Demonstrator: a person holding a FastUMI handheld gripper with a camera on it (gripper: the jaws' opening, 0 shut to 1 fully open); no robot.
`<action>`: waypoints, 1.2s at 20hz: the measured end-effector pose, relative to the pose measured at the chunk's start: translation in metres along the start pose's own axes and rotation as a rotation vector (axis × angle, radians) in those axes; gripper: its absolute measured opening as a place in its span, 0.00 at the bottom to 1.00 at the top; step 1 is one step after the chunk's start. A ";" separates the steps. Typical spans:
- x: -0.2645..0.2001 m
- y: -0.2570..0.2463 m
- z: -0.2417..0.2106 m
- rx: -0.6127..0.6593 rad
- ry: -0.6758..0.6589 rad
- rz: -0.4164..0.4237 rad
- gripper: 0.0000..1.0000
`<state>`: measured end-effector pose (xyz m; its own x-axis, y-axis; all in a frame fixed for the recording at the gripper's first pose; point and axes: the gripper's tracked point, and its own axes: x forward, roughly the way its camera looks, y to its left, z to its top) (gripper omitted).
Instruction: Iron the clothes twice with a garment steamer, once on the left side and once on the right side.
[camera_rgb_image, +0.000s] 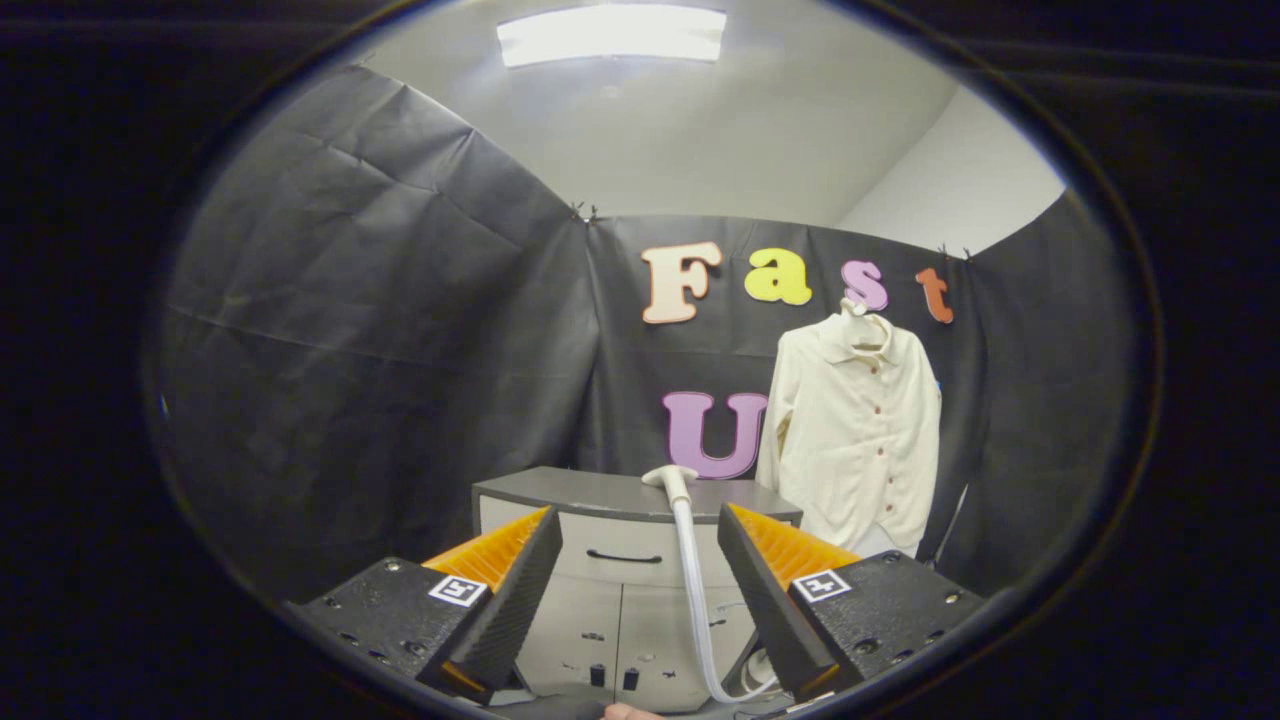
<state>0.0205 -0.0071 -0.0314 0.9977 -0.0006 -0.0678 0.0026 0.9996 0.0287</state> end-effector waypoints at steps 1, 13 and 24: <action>0.006 0.001 -0.003 0.006 0.006 0.001 0.95; 0.089 -0.031 -0.043 0.063 0.074 -0.060 0.95; 0.176 -0.048 -0.065 0.059 0.128 -0.057 0.96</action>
<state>0.1916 -0.0531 -0.1093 0.9791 -0.0495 -0.1971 0.0664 0.9946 0.0798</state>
